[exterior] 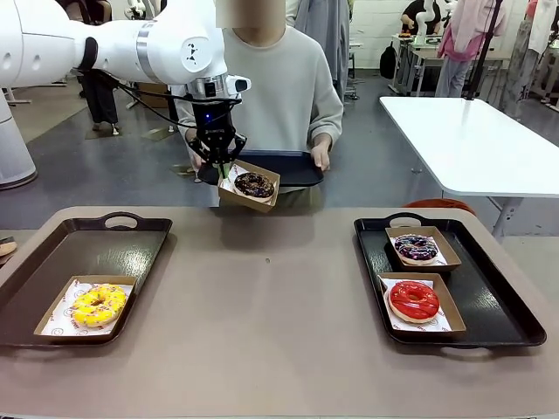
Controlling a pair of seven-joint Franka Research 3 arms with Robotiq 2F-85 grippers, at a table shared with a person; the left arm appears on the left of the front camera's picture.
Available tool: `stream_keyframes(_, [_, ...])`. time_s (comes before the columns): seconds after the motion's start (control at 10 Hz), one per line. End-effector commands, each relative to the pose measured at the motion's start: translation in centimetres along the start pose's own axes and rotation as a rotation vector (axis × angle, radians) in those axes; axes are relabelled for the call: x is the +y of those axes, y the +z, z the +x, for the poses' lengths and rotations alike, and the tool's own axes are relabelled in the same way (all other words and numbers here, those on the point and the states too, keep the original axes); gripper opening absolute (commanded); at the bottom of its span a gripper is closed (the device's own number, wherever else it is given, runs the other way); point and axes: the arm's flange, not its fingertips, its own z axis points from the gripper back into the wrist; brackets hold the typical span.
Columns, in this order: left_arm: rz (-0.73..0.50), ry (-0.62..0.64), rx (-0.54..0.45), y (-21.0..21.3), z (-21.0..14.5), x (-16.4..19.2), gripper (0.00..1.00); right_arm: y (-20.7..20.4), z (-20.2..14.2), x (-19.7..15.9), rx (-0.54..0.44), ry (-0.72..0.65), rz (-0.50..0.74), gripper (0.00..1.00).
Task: Individually package the donuts and arrange them on the tray.
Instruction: Place the picked Paper togo box on the Handle tray.
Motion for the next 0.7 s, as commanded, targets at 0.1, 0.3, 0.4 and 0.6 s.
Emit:
stream_keyframes(0.1, [0.000, 0.000, 0.000, 0.0, 0.0, 0.0, 0.01, 0.2, -0.3, 0.3, 0.004, 0.001, -0.004, 1.00])
stream_keyframes(0.3, [-0.031, -0.049, -0.002, 1.0, -3.5, 4.2, 0.01, 0.2, -0.3, 0.3, 0.004, 0.001, -0.004, 1.00])
stream_keyframes(0.4, [-0.063, -0.025, -0.018, 1.6, -5.2, 7.3, 0.01, 0.2, -0.3, 0.3, 0.004, 0.001, -0.004, 1.00])
stream_keyframes(0.6, [-0.055, -0.010, -0.020, 2.3, -8.6, 13.6, 0.01, 0.2, -0.3, 0.3, 0.004, 0.001, -0.004, 1.00])
